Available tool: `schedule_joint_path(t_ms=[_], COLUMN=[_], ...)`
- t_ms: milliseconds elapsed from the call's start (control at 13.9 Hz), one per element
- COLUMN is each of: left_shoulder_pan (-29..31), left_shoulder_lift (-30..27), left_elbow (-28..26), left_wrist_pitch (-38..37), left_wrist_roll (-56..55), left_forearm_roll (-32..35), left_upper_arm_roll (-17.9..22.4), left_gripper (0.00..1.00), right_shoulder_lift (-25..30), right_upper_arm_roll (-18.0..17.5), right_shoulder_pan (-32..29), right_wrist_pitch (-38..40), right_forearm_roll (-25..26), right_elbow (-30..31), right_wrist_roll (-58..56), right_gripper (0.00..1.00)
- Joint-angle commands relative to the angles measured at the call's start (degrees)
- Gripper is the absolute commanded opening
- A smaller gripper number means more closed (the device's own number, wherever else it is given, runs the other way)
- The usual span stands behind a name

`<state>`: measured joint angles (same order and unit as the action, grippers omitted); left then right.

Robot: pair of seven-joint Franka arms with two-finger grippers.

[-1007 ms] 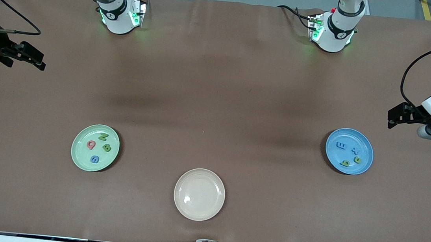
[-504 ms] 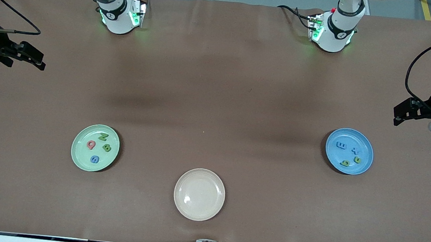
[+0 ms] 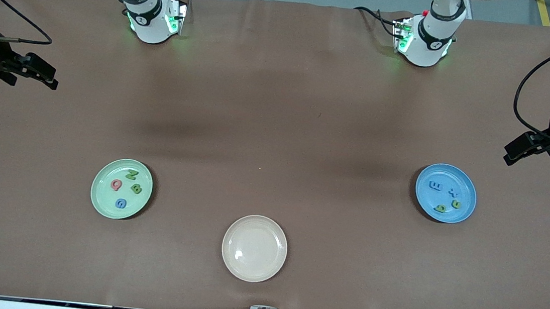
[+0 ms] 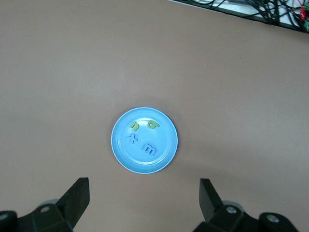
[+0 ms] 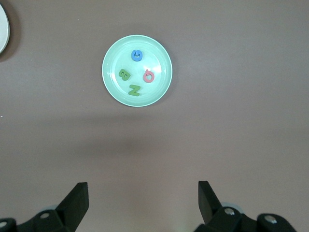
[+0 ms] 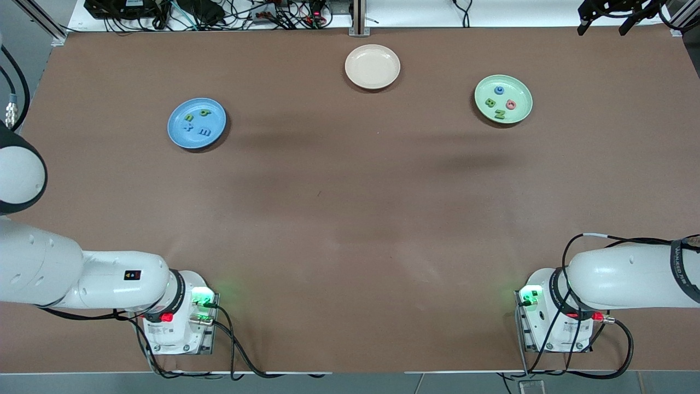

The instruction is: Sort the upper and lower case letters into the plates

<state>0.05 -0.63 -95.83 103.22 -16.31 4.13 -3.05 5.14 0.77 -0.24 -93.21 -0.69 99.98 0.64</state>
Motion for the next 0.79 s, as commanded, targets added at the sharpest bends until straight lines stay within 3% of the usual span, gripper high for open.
schedule_joint_path(t_ms=[0,216,719], left_shoulder_pan=[-0.41,0.12,0.65], left_shoulder_lift=[-1.57,-1.75,-3.24], left_elbow=[0.11,0.03,-0.5], left_wrist_pitch=[-0.39,-0.39,-9.52], left_wrist_roll=[8.8,13.13,17.96], left_forearm_roll=[-1.14,-8.32,-8.43], left_upper_arm_roll=[1.37,3.75,3.22], left_gripper=[1.0,1.0,1.0], right_shoulder_lift=[0.05,0.05,0.05], right_upper_arm_roll=[0.19,0.19,0.19], right_shoulder_pan=[0.07,0.07,-0.02], right_wrist_pitch=[0.57,0.57,0.57], right_forearm_roll=[-0.18,-0.27,-0.27], right_elbow=[-0.31,-0.31,-0.4], right_wrist_roll=[0.24,0.24,0.24], right_gripper=[1.0,1.0,1.0])
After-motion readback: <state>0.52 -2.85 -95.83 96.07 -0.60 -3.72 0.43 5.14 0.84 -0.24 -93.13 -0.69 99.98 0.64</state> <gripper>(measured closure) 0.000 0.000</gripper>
